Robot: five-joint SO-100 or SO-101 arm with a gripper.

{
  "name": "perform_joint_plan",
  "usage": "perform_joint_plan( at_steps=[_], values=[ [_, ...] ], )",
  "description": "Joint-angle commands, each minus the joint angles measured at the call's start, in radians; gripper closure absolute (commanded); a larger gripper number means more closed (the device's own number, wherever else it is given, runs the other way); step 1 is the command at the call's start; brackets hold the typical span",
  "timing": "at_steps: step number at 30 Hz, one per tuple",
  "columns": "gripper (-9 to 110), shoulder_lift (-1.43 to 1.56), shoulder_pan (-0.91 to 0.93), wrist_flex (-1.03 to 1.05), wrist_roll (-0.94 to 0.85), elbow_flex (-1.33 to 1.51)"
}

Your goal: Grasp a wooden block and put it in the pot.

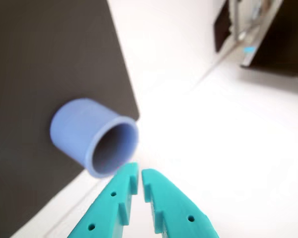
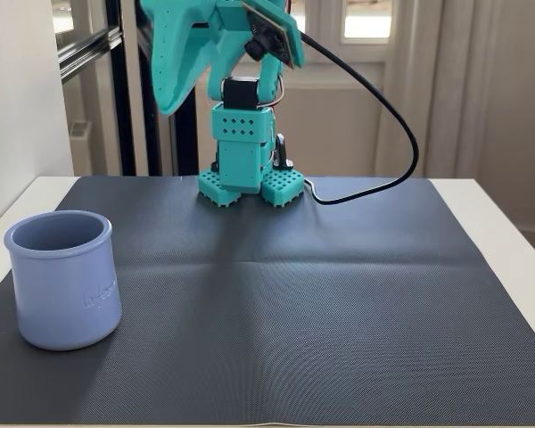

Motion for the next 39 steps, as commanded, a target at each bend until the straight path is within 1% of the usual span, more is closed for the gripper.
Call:
perform_joint_plan(
  at_steps=[1, 6, 14, 18, 21, 30, 39],
  values=[
    [101, 0.129, -0.034, -0.040, -0.061, 0.078],
    [101, 0.334, -0.077, -0.110, -0.135, 0.258],
    [101, 0.652, -0.104, -0.160, -0.129, 0.532],
    [101, 0.765, -0.120, -0.160, -0.129, 0.650],
    [101, 0.831, -0.150, -0.207, -0.129, 0.735],
    [101, 0.925, -0.172, -0.370, -0.127, 0.973],
    [101, 0.925, -0.187, -0.354, -0.126, 1.012]
  ],
)
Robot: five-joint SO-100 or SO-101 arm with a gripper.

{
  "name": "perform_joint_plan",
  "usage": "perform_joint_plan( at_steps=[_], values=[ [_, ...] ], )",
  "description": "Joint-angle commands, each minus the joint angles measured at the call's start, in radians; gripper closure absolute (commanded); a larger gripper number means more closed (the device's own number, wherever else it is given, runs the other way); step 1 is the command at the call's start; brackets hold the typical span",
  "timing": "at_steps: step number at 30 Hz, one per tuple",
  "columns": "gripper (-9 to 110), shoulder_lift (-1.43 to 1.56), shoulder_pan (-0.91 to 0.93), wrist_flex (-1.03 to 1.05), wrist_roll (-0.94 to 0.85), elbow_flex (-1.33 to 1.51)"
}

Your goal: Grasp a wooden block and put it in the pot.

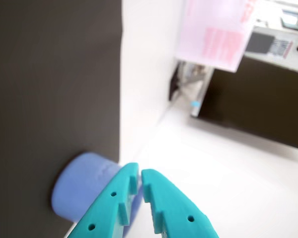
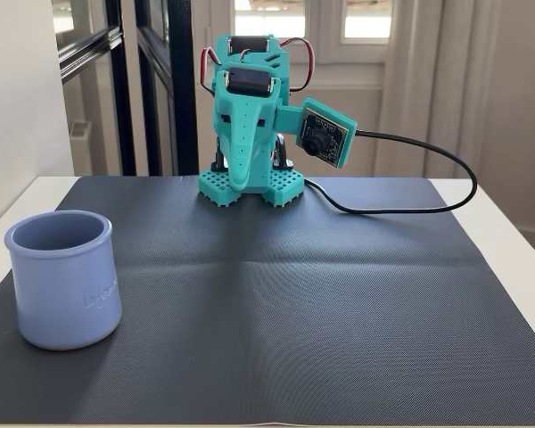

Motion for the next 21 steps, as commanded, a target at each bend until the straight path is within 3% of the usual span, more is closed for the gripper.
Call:
perform_joint_plan(
  at_steps=[1, 11, 21],
  values=[
    [101, 0.008, -0.006, 0.028, 0.009, -0.003],
    [101, 0.008, 0.006, 0.262, 0.087, -0.003],
    [101, 0.008, 0.005, 0.296, 0.078, -0.003]
  ],
)
